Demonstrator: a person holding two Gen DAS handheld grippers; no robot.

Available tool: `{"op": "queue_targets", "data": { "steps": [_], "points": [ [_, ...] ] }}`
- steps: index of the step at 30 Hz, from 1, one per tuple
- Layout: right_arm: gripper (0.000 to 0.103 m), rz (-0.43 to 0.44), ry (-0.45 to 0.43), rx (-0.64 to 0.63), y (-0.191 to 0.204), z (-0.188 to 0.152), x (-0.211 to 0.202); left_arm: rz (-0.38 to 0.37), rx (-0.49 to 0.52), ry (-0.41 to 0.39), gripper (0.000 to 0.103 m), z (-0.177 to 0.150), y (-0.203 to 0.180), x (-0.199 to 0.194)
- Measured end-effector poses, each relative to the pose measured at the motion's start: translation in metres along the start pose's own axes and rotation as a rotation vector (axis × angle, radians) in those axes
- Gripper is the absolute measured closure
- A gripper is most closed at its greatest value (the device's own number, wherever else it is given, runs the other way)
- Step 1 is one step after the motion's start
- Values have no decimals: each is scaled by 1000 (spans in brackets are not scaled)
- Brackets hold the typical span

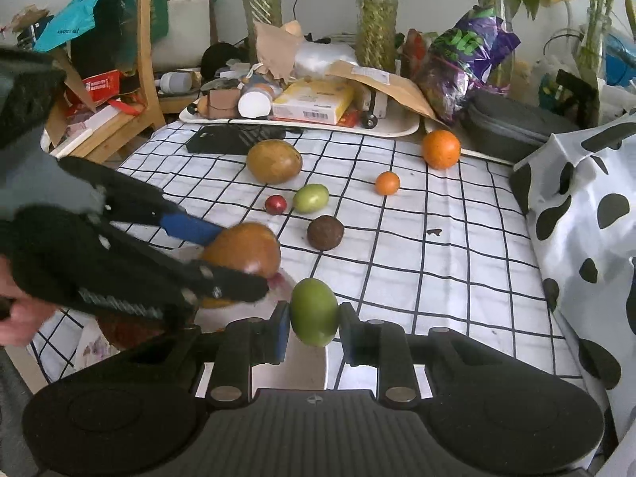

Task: Organize fruits
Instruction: 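Place the mango on the plate with left gripper while right gripper carries the green plum, then lower the green plum onto the plate and open the right gripper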

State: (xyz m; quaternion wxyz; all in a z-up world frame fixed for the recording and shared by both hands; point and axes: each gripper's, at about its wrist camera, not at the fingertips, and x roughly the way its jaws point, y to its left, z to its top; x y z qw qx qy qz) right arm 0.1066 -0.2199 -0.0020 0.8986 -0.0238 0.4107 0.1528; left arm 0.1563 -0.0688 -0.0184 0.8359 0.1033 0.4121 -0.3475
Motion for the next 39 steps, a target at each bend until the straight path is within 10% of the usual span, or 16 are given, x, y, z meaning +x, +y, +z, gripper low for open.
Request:
{"op": "queue_targets", "data": {
  "steps": [6,9,31,33,35,39],
  "points": [
    [76,8,5,-3,0,-2,-4,34,9,28,51,-4,-4,4],
    [76,7,10,4,0,-4,-6,59,-14,-23,32,-3,-3,-5],
    [76,44,58,44,12,-16,-6,123,-204,-90,32,-38,4,-75],
    [67,55,62,43,13,-15,-4,130,-202,-92,32,-43,1,-79],
    [34,53,46,27,18,-15,-7,133,-206,-92,32,-48,-1,-83],
    [22,34,19,-2,22,-18,-13,141,-210,-84,32,-56,-6,-86]
  ]
}}
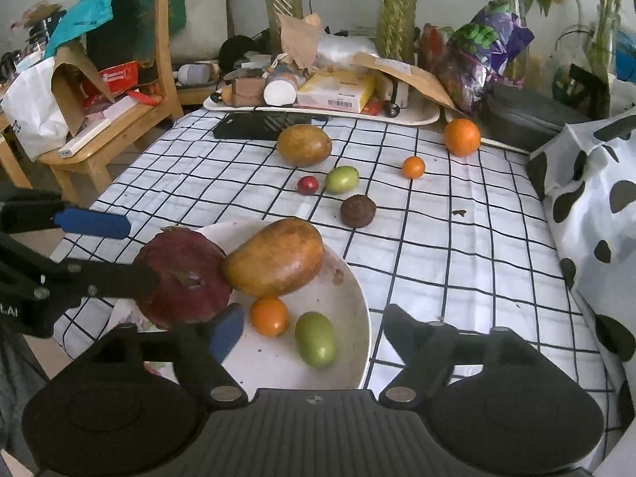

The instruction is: Organize fruits

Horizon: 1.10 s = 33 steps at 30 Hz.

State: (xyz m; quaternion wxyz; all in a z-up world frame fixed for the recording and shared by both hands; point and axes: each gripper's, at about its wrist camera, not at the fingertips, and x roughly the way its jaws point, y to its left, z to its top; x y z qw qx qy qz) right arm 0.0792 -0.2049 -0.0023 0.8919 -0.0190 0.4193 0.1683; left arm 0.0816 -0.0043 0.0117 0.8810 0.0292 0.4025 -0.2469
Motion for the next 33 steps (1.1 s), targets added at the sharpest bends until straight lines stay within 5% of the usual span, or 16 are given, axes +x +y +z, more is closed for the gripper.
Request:
{"op": "queue_targets", "data": {
  "steps": [11,33],
  "points": [
    [7,-49,1,15,3,-17,-11,24,56,20,32,-16,-11,-3],
    [1,-101,-23,3,4,3,22,45,10,23,32,-10,-2,0]
  ]
}}
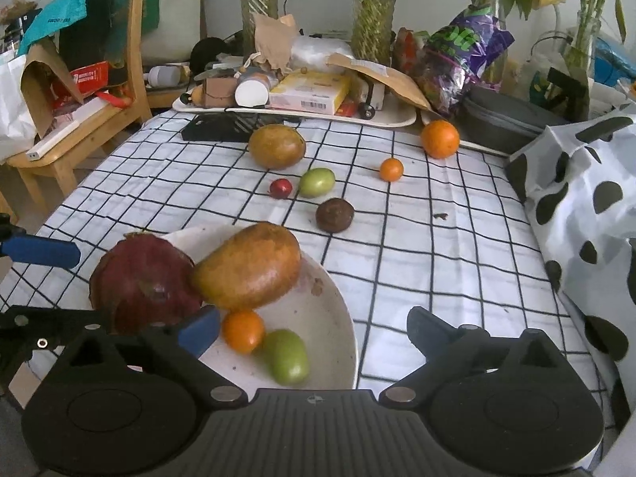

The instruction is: Organize fruits

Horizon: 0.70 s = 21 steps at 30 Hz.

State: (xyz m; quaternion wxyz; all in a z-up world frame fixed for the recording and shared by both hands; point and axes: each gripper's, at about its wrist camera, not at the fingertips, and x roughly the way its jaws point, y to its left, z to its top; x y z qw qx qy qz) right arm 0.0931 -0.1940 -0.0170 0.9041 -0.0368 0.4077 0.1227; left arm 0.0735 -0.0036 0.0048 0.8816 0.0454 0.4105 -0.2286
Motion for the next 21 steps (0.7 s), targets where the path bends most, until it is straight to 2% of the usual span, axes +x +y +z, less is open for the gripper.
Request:
{"op": "queue_targets", "data": {
  "steps": [8,21],
  "points": [
    [0,-14,13,-48,7,8,18,7,-53,14,32,1,10,2],
    [0,33,2,-73,15,18,34,17,-44,35,32,1,8,7]
  ]
}}
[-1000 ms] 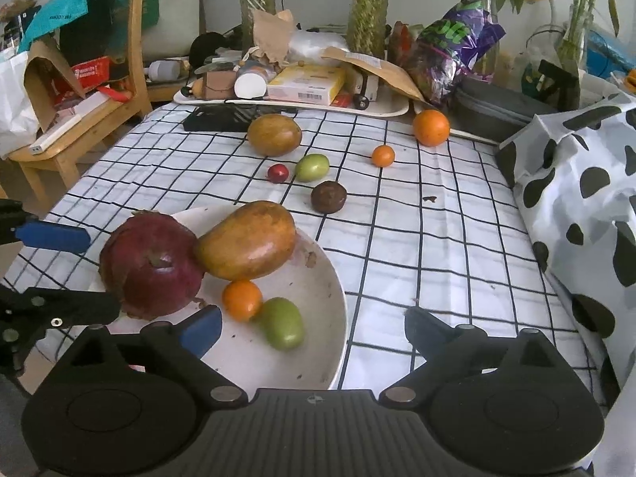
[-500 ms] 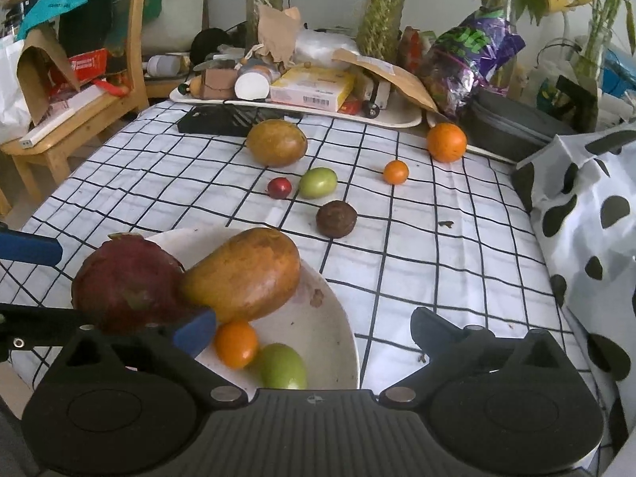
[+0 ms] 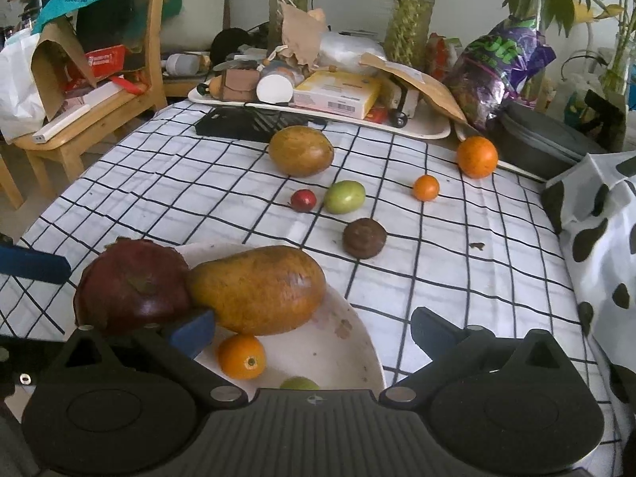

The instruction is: Organize fruits

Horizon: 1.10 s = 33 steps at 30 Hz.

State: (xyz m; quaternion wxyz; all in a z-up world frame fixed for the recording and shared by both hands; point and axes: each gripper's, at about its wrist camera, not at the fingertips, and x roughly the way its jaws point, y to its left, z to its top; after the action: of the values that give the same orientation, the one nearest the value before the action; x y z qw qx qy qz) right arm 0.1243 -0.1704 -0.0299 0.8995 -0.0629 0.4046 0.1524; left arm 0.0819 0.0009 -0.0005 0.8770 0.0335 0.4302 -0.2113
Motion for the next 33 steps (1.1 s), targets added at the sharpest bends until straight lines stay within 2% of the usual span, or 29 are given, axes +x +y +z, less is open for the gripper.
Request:
{"op": "queue_targets", "data": {
  "steps": [10,19,24,27,33],
  "points": [
    [0,39,-5,39,-3,9,9,19,-14,-3,32,1,2,0],
    [0,101,10,166,-13,17,16,22,-21,-14,32,2,4,0],
    [0,175,-42,278,-32,20,2,18,-32,-43,32,5,6,-5],
    [0,149,-57,287,-39,22,-4,23,-21,-55,32,8,7,-7],
    [0,68,-26,306,-55,20,-6,22,2,-63,32,20,12,-2]
  ]
}}
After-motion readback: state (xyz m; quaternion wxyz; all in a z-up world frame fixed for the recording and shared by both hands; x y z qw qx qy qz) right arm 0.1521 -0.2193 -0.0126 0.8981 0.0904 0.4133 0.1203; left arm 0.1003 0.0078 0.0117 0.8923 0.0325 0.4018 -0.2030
